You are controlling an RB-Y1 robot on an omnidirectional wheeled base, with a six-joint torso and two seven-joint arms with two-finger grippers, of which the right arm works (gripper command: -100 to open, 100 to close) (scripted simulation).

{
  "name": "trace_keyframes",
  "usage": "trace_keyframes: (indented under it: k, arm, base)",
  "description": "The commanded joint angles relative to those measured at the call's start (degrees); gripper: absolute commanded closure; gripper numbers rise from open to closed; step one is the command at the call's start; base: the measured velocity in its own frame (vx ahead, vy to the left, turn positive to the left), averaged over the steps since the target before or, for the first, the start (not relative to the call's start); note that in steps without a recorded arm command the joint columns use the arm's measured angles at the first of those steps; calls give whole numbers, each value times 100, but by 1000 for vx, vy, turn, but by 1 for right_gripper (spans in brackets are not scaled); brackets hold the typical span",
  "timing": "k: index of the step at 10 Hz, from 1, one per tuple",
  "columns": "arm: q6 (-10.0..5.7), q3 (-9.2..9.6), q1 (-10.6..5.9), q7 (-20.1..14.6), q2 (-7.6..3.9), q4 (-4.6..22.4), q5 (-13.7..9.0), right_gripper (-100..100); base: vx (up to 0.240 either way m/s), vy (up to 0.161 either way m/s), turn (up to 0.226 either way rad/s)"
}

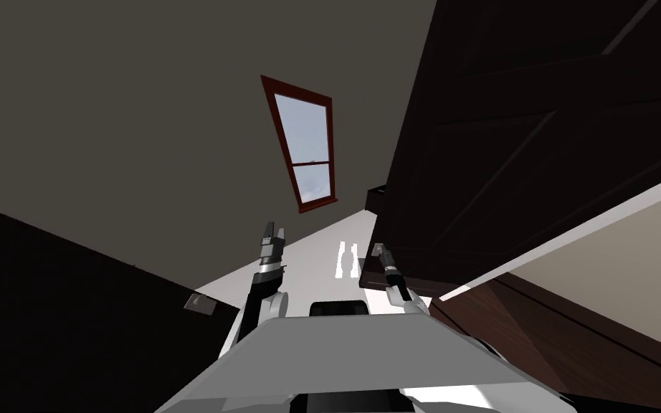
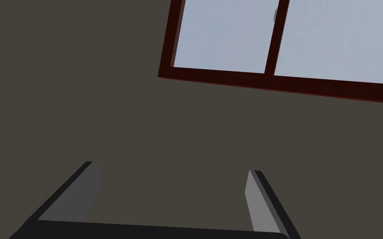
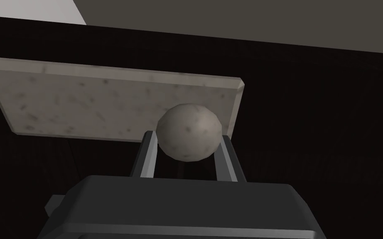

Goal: Push the door open

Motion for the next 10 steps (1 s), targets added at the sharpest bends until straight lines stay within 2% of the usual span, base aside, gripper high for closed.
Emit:
trace_keyframes:
  k: [1, 5, 6, 10]
  arm:
    - [-3, -56, -43, 22, -14, -15, -38, 100]
    - [-4, -166, -2, 72, -36, 20, -103, 100]
    - [12, -263, 5, 103, -58, -6, -159, 100]
    - [16, -433, 15, 178, -76, 5, -258, 100]
  base:
    - [153, 45, -40]
    - [138, 44, -31]
    - [111, 22, -40]
    - [191, 30, -41]
